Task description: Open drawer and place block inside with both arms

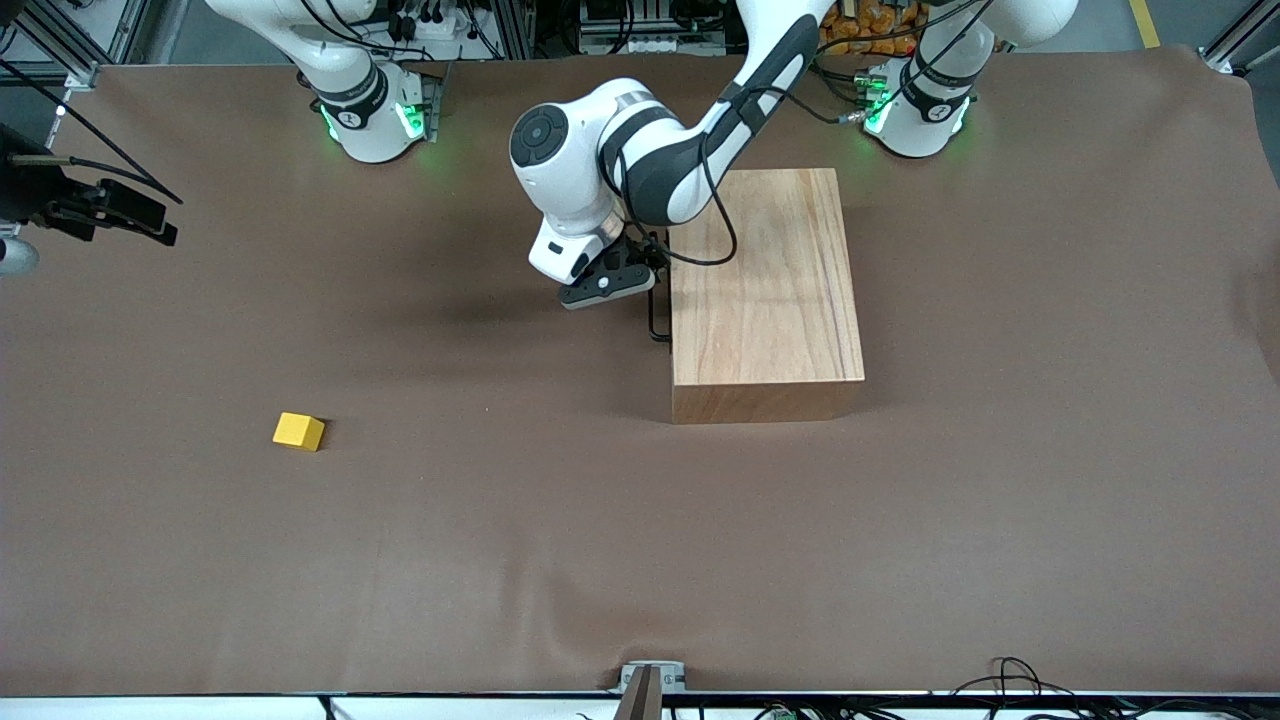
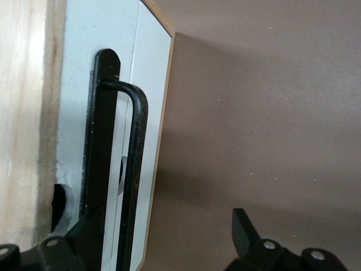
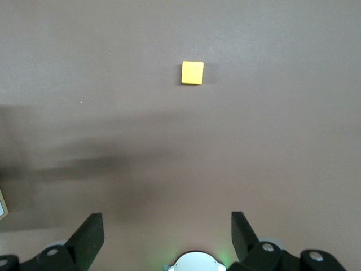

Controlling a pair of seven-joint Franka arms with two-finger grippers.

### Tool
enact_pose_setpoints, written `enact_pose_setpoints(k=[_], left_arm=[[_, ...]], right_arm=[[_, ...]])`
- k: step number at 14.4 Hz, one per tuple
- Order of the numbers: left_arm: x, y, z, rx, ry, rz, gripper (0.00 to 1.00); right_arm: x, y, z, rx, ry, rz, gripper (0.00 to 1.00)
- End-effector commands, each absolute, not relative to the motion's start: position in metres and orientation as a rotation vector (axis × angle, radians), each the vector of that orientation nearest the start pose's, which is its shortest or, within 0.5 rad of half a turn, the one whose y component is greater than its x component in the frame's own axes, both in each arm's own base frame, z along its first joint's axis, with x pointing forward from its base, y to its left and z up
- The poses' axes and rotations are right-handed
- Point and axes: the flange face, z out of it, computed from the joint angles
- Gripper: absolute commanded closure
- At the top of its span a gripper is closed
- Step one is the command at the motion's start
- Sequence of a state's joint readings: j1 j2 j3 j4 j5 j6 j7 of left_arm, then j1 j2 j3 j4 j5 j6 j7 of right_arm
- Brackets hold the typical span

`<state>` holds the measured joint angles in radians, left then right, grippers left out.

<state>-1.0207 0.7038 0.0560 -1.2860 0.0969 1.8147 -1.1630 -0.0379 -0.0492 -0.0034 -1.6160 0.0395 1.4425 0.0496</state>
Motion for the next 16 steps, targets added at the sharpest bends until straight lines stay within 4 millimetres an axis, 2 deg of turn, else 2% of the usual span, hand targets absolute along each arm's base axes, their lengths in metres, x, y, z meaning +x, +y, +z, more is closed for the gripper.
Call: enact_pose_setpoints(k=[1, 5, 11, 13, 16], left_arm=[[0.407, -0.599, 0.314, -2.897, -0.191, -0.105, 0.0], [0.404, -0.601, 0.296, -2.872, -0.16, -0.109, 0.0], [0.406, -0.608, 0.293, -2.918, -0.152, -0.14, 0.0], [0.408, -0.614, 0.296, -2.962, -0.159, -0.175, 0.0], [0.408, -0.616, 0.29, -2.972, -0.158, -0.183, 0.0]], right_arm=[[0.521, -0.015, 0.617, -3.109, 0.149, 0.165, 0.0], [0.525, -0.014, 0.608, -3.114, 0.143, 0.139, 0.0], [0.531, -0.013, 0.587, -3.127, 0.138, 0.113, 0.0], [0.533, -0.014, 0.574, -3.127, 0.141, 0.104, 0.0], [0.535, -0.014, 0.55, -3.128, 0.142, 0.096, 0.0]])
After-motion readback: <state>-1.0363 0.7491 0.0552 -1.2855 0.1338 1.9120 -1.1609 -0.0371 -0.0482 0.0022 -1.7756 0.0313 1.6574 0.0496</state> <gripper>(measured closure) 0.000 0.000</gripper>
